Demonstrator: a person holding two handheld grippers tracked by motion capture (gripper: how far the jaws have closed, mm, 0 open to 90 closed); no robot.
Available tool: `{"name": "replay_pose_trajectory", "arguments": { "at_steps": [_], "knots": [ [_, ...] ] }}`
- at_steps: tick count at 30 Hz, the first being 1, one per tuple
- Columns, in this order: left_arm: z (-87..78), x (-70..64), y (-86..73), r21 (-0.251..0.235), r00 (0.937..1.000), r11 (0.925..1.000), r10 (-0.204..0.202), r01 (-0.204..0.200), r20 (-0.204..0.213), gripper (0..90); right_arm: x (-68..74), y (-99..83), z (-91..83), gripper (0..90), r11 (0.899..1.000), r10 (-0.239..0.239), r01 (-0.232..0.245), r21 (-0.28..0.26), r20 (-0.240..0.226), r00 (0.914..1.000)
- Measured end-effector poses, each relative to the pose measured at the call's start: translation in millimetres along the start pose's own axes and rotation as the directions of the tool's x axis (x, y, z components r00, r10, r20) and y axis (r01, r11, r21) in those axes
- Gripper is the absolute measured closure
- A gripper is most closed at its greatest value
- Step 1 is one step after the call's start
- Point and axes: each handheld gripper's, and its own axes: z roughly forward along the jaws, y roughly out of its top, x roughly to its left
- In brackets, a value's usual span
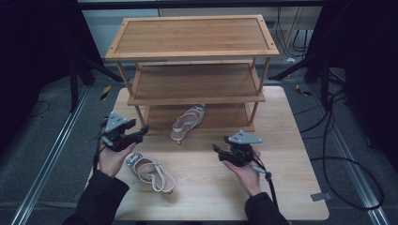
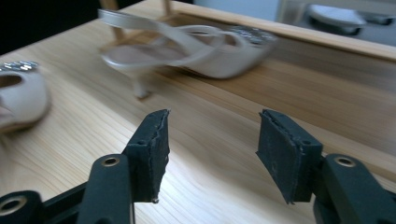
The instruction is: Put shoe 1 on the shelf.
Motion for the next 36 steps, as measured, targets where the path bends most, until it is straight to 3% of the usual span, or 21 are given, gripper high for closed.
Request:
{"name": "replay_pose_trajectory", "arguments": {
  "at_steps": [1, 2, 3, 4, 5, 6, 8, 10, 15, 20, 24, 27, 29, 34, 36],
  "knots": [
    [-10.3, 14.1, -15.4, 0.002, 0.9983, 0.9991, -0.043, 0.043, -0.039, 46.4, 12.0, 3.7, 16.3, 44.7, 1.0, -0.014, 0.014, 0.012, -0.014, 0.9998],
    [-10.3, 14.1, -15.4, 0.002, 0.9983, 0.9991, -0.043, 0.043, -0.039, 47.3, 12.0, 3.7, 16.3, 44.7, 1.0, -0.014, 0.014, 0.012, -0.014, 0.9998],
    [-18.0, 27.6, -31.4, -0.005, 0.993, 0.9951, -0.098, 0.098, -0.066, 47.7, 22.3, 5.7, 32.6, 45.2, 0.999, -0.018, 0.019, 0.026, -0.026, 0.9995],
    [-18.0, 27.6, -31.4, -0.005, 0.993, 0.9951, -0.098, 0.098, -0.066, 48.3, 27.0, 6.2, 40.2, 45.6, 0.999, -0.012, 0.013, 0.036, -0.03, 0.9995],
    [-23.7, 38.6, -47.5, -0.006, 0.9851, 0.9891, -0.147, 0.147, -0.09, 48.6, 31.3, 6.4, 47.8, 45.8, 0.999, -0.008, 0.01, 0.042, -0.035, 0.9993],
    [-23.7, 38.6, -47.5, -0.006, 0.9851, 0.9891, -0.147, 0.147, -0.09, 48.9, 31.3, 6.4, 47.8, 45.8, 0.999, -0.008, 0.01, 0.042, -0.035, 0.9993],
    [-29.7, 48.8, -66.9, -0.012, 0.9728, 0.9825, -0.186, 0.186, -0.138, 51.9, 42.7, 6.3, 68.8, 46.9, 0.998, -0.001, 0.003, 0.058, -0.038, 0.9993],
    [-30.8, 51.4, -76.1, -0.017, 0.9694, 0.9816, -0.19, 0.19, -0.155, 52.7, 49.6, 5.8, 81.7, 48.6, 0.998, 0.001, 0.001, 0.062, -0.031, 0.9995],
    [-32.1, 50.8, -84.6, -0.007, 0.9677, 0.9871, -0.158, 0.16, -0.197, 53.0, 62.5, 3.5, 113.1, 51.7, 0.997, 0.017, -0.015, 0.082, -0.025, 0.9995],
    [-29.3, 51.8, -93.1, -0.001, 0.9667, 0.986, -0.164, 0.167, -0.197, 50.1, 69.7, 3.8, 137.4, 56.9, 0.997, 0.031, -0.031, 0.075, -0.007, 0.9995],
    [-26.2, 52.2, -97.1, 0.005, 0.9677, 0.9864, -0.16, 0.164, -0.195, 47.8, 71.1, 8.1, 146.0, 59.0, 0.996, 0.032, -0.033, 0.08, 0.012, 0.9994],
    [-25.5, 50.6, -97.8, 0.006, 0.9697, 0.9881, -0.15, 0.154, -0.193, 46.8, 71.3, 9.3, 148.9, 66.2, 0.994, 0.052, -0.054, 0.099, 0.023, 0.9984],
    [-25.2, 50.4, -98.1, 0.007, 0.9705, 0.989, -0.144, 0.148, -0.194, 45.8, 72.2, 9.0, 148.9, 74.5, 0.993, 0.032, -0.035, 0.112, 0.028, 0.9991],
    [-25.5, 52.0, -99.9, 0.002, 0.9695, 0.9872, -0.156, 0.16, -0.188, 43.7, 73.4, 7.7, 143.0, 79.2, 0.991, -0.022, 0.014, 0.131, 0.054, 0.9983],
    [-25.3, 52.6, -100.7, 0.004, 0.9687, 0.9867, -0.159, 0.163, -0.191, 42.8, 71.3, 7.3, 136.6, 79.5, 0.992, -0.015, 0.007, 0.127, 0.06, 0.9981]
  ]
}}
